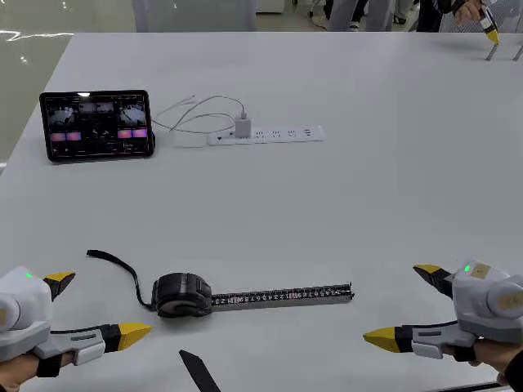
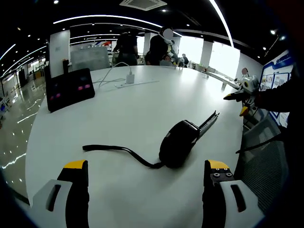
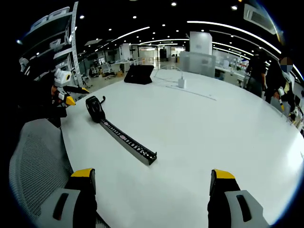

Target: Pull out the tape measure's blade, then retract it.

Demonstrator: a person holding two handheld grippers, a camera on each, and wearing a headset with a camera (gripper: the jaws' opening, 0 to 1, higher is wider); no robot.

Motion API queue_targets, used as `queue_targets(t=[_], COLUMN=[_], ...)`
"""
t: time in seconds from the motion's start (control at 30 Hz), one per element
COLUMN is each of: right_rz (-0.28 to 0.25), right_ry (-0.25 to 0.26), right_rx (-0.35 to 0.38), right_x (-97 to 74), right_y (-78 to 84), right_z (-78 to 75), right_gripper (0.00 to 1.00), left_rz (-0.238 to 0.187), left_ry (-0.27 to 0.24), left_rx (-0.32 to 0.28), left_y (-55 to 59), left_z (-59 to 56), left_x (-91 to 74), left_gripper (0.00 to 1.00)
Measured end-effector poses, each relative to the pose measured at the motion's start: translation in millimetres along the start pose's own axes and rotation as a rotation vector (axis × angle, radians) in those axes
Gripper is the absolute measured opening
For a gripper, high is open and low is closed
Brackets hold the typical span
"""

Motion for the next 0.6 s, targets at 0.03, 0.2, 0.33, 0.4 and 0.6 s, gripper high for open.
queue_targets(t=[0.03,0.2,0.33,0.4,0.6], right_rz=[0.000,0.012,0.005,0.009,0.036], right_ry=[0.004,0.040,0.042,0.048,0.043], right_rx=[0.001,-0.007,0.004,0.008,-0.003], right_x=[-3.4,-12.6,-21.8,-25.0,-31.0], right_y=[3.5,16.8,21.2,25.1,31.7], right_z=[1.3,4.0,4.0,1.8,4.7], right_gripper=[0.99,0.99,0.99,0.99,0.99], left_rz=[-0.014,0.003,0.014,0.017,0.054], left_ry=[0.000,-0.008,-0.011,-0.009,-0.037], left_rx=[-0.010,0.005,0.006,0.007,0.011], left_y=[0.2,11.2,21.5,26.1,36.9], left_z=[0.7,1.0,3.9,4.6,8.6], left_x=[-3.3,-14.6,-23.1,-28.2,-37.1], left_gripper=[0.99,0.99,0.99,0.99,0.99])
Point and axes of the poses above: the centre of the closed fingertips' face, and the gripper's own axes: x roughly forward along the fingers, z roughly to its left, y roughly out of its underside, the point moved 8 cm from there along -x, roughly backward along the fingers, and after that the axes turned 8 degrees about z, right-handed, at the moved point
